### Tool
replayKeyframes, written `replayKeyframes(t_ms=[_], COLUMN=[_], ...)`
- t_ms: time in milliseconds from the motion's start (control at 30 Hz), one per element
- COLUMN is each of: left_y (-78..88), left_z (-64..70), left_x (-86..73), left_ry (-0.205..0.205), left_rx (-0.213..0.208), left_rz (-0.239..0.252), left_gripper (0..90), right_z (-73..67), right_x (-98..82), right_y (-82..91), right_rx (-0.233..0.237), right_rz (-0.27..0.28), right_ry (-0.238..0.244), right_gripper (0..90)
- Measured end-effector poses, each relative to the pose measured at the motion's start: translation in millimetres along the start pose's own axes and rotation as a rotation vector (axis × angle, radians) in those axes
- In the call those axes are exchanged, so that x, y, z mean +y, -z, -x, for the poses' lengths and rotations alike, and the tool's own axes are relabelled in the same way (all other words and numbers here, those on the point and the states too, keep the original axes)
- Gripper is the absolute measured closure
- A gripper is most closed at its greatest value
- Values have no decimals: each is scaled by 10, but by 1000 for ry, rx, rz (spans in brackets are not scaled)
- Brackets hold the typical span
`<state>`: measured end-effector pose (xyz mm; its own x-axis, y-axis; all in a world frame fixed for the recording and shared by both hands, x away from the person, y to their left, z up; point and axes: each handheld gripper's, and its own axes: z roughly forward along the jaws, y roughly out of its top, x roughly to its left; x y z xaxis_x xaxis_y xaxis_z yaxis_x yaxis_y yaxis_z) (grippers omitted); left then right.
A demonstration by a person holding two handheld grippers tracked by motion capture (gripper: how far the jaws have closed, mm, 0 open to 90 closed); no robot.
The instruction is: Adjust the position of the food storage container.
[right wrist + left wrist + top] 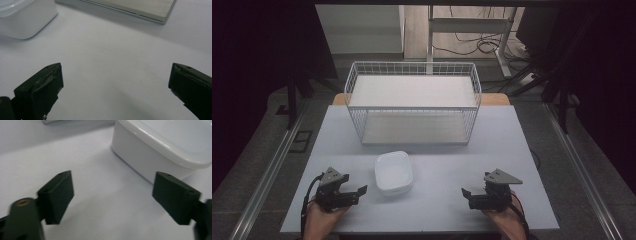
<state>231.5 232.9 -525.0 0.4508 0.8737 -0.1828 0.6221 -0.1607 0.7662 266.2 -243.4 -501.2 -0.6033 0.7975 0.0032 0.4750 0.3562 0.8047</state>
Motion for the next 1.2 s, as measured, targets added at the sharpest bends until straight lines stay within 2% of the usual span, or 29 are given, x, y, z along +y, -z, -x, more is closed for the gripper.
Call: replayKeyframes(t_ms=[33, 67, 200, 300, 333, 367, 433, 467, 633, 867, 1200], left_y=[-3, -9, -53, -123, -149, -207, -274, -274, -493, -632, -903], left_z=[-28, -42, -92, -146, -164, -188, -201, -201, -190, -146, 22], left_x=[28, 46, 116, 210, 241, 296, 352, 352, 537, 629, 822], left_ry=[16, 26, 39, 61, 69, 74, 75, 75, 82, 88, 81], left_rx=[-3, -5, -7, -22, -32, -38, -48, -48, -90, -113, -193], left_rz=[0, 3, 11, 21, 20, 9, 1, 1, -19, -40, -50], left_gripper=[283, 317, 513, 699, 699, 803, 867, 885, 897, 898, 898], right_z=[-10, -19, -97, -124, -131, -133, -125, -119, -91, -56, -76], right_x=[3, 9, 52, 66, 71, 75, 77, 78, 92, 99, 113], right_y=[-7, -9, 1, 4, 2, -4, -3, -3, 12, 11, -20], right_rx=[3, 4, 8, 1, 1, 2, 2, 2, 13, 15, 35], right_rz=[-8, -15, -19, -20, -21, -27, -31, -34, -51, -86, -91], right_ry=[-1, 1, 34, 42, 42, 42, 36, 34, 21, 0, 31], right_gripper=[0, 0, 0, 0, 2, 26, 48, 58, 102, 130, 237])
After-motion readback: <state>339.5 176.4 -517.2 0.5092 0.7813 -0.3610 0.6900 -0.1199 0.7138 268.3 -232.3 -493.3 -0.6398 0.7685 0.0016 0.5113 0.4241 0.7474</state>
